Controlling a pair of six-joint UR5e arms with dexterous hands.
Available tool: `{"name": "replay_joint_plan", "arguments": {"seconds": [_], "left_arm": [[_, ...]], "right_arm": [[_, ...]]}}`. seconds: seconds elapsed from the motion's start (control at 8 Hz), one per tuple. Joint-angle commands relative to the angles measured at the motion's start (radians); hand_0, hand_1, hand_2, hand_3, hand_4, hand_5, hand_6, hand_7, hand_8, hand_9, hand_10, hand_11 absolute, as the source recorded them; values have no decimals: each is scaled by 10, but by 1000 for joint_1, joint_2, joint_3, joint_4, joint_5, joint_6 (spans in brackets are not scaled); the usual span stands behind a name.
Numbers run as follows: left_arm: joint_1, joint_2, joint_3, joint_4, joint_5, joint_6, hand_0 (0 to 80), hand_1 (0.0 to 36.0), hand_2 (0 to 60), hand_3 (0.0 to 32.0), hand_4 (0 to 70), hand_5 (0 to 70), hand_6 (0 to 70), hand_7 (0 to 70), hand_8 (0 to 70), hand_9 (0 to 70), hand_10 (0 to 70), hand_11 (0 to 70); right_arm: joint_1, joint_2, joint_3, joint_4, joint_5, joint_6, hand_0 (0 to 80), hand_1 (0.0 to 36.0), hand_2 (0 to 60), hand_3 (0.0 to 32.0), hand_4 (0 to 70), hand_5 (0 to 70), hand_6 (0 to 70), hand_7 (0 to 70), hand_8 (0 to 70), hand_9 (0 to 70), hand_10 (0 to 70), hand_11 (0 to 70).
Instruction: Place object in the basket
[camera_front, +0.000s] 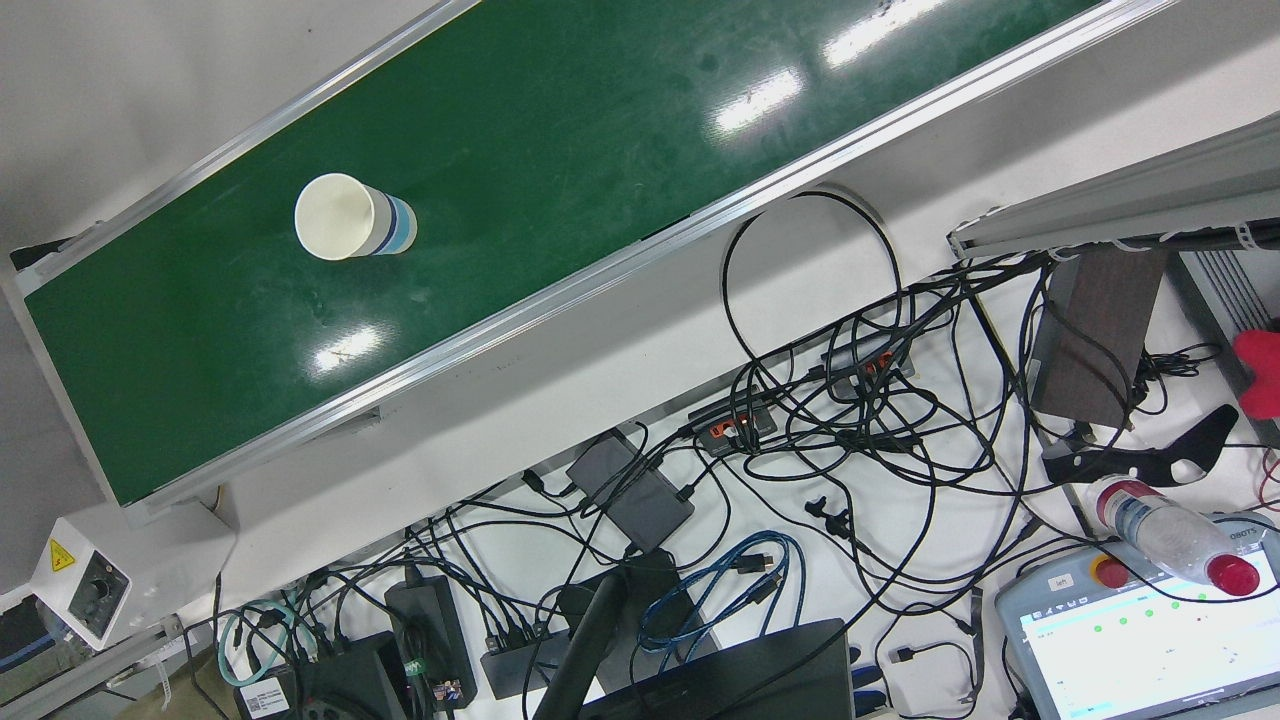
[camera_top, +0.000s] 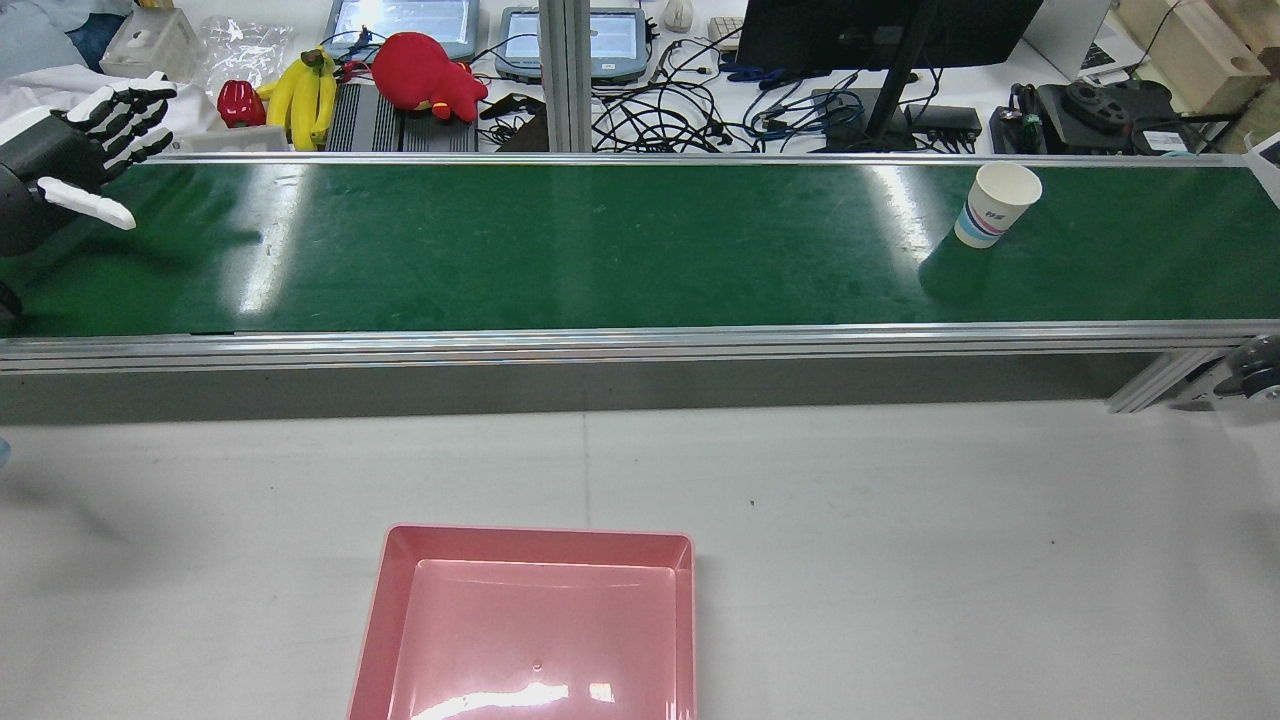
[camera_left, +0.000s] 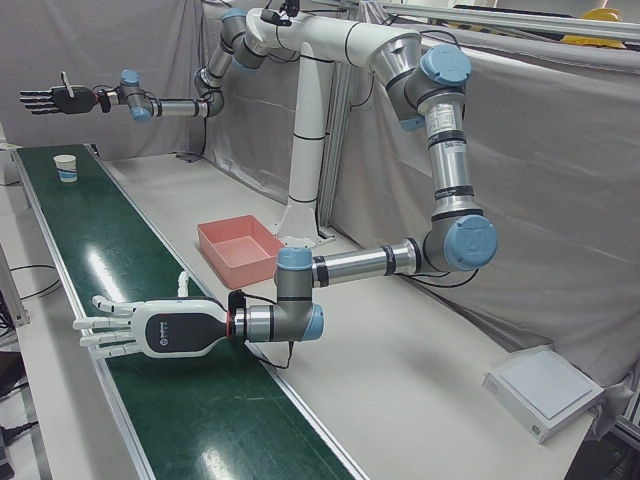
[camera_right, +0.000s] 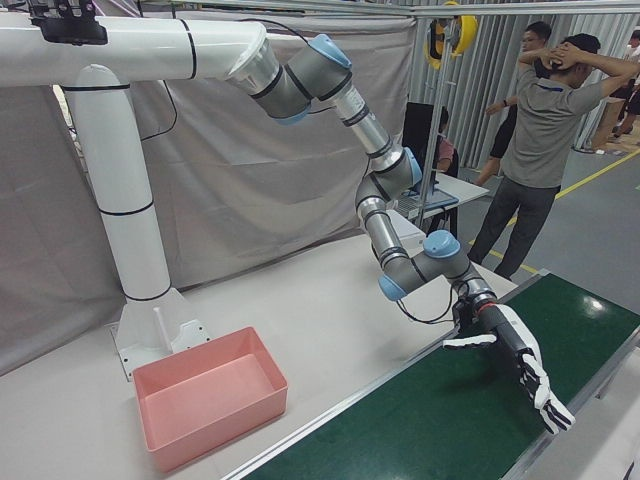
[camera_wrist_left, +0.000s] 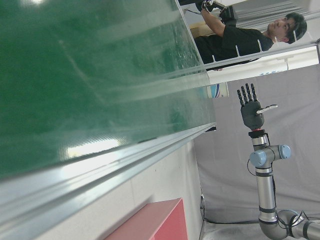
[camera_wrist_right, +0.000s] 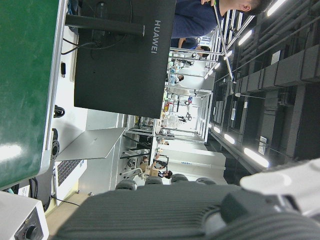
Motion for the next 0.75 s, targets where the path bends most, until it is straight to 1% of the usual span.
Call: {"name": "replay_joint_plan", "arguments": {"seconds": [0.0,0.25,0.38,0.5,0.62], "left_arm": [[0,3,-1,2,1,0,548,122,0,74,0,287,2,0,0,0,19,49],[0,2,-1,2,1,2,550,124,0,76,0,288,1,0,0,0,19,48],[2,2,-1,4,1,6,556,127,0,72,0,287,3,0,0,0,21,52],[-1,0,-4,6,2,31,560,133,0,70,0,286,5,0,0,0,22,54],[-3,0,-4,10,3,37,560,134,0,72,0,289,5,0,0,0,22,54]], "right_arm": [[0,0,0,-2,0,-1,0,0,0,0,0,0,0,0,0,0,0,0],[0,0,0,-2,0,1,0,0,0,0,0,0,0,0,0,0,0,0],[0,0,0,0,0,-1,0,0,0,0,0,0,0,0,0,0,0,0],[0,0,0,-2,0,1,0,0,0,0,0,0,0,0,0,0,0,0],[0,0,0,0,0,1,0,0,0,0,0,0,0,0,0,0,0,0]]}}
